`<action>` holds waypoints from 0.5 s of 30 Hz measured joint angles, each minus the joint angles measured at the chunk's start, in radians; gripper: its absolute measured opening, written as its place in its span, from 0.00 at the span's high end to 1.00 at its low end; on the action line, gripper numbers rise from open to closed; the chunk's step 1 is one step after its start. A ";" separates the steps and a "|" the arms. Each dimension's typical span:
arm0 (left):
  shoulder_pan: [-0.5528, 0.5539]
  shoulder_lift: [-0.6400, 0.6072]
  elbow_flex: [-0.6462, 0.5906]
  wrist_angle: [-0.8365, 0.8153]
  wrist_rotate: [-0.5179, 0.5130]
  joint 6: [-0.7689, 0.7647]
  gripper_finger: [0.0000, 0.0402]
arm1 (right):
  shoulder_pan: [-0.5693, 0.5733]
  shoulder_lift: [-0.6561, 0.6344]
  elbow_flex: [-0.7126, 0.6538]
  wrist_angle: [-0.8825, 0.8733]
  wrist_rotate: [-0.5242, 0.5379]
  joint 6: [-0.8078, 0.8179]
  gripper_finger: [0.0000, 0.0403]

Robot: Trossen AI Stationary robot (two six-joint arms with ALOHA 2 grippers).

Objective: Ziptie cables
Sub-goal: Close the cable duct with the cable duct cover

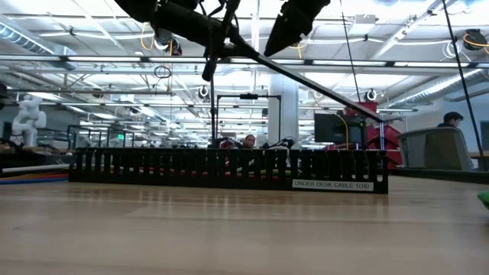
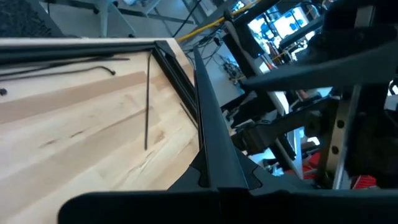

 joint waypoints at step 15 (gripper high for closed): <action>0.000 0.000 0.000 0.007 0.030 -0.094 1.00 | -0.027 0.014 0.000 0.010 -0.046 -0.052 0.12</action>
